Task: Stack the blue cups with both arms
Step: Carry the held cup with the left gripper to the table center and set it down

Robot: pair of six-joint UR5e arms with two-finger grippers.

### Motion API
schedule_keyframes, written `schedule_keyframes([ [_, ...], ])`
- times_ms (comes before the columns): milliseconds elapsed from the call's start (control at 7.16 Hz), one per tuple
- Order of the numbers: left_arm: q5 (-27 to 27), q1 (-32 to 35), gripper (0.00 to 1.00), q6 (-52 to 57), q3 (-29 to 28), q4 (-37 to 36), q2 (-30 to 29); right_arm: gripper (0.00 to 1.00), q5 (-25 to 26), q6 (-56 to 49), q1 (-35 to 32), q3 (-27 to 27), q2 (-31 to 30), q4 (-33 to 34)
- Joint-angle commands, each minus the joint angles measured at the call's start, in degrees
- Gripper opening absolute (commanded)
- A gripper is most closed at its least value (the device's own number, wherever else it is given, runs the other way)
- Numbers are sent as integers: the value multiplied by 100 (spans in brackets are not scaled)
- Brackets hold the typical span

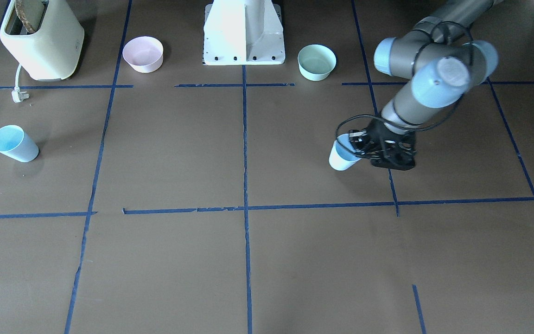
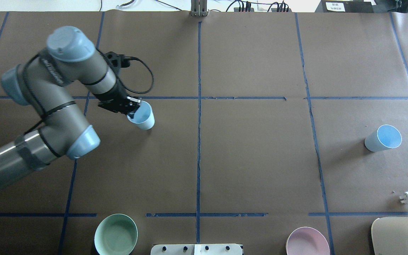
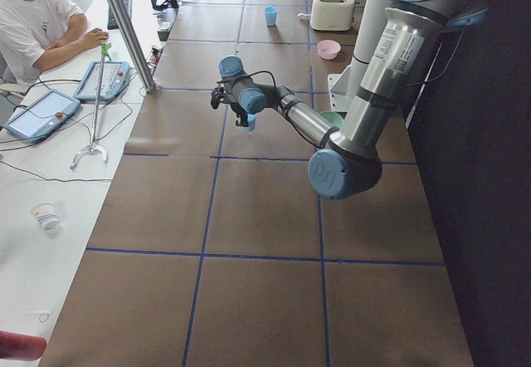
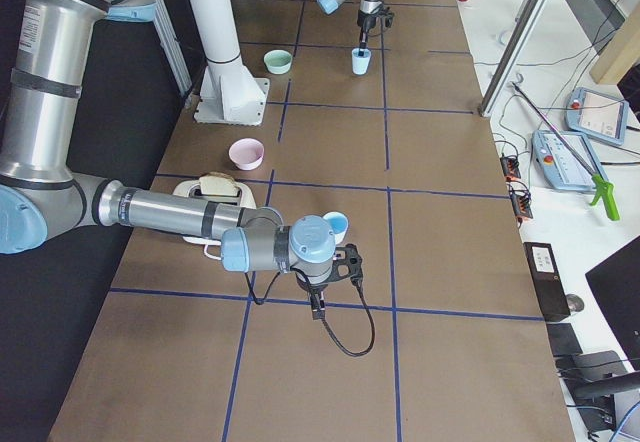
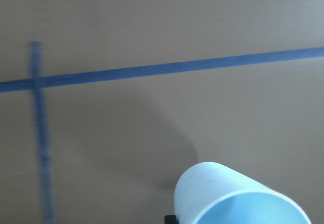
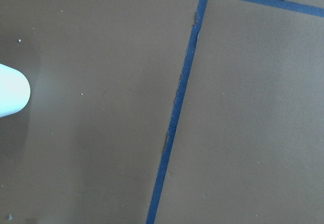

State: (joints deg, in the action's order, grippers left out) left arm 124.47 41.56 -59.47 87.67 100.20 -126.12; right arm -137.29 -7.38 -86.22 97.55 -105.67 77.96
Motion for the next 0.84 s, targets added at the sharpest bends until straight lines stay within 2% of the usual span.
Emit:
schedule_keyframes([
  [0,-578,-576,0,-845,-1013,17,-1254,100,0,0,0,0,-7,0],
  [279,-713,-789,0,-899,-1024,25,-1353,100,0,0,0,0,-7,0],
  [419,-722,-833,10,-891,-1024,25,-1336,100,0,0,0,-8,-7,0],
  [559,-713,-834,65,-847,-1033,25,-1319,100,0,0,0,-8,-7,0],
  [699,-722,-834,100,-838,-1024,8,-1327,100,0,0,0,-8,2,0],
])
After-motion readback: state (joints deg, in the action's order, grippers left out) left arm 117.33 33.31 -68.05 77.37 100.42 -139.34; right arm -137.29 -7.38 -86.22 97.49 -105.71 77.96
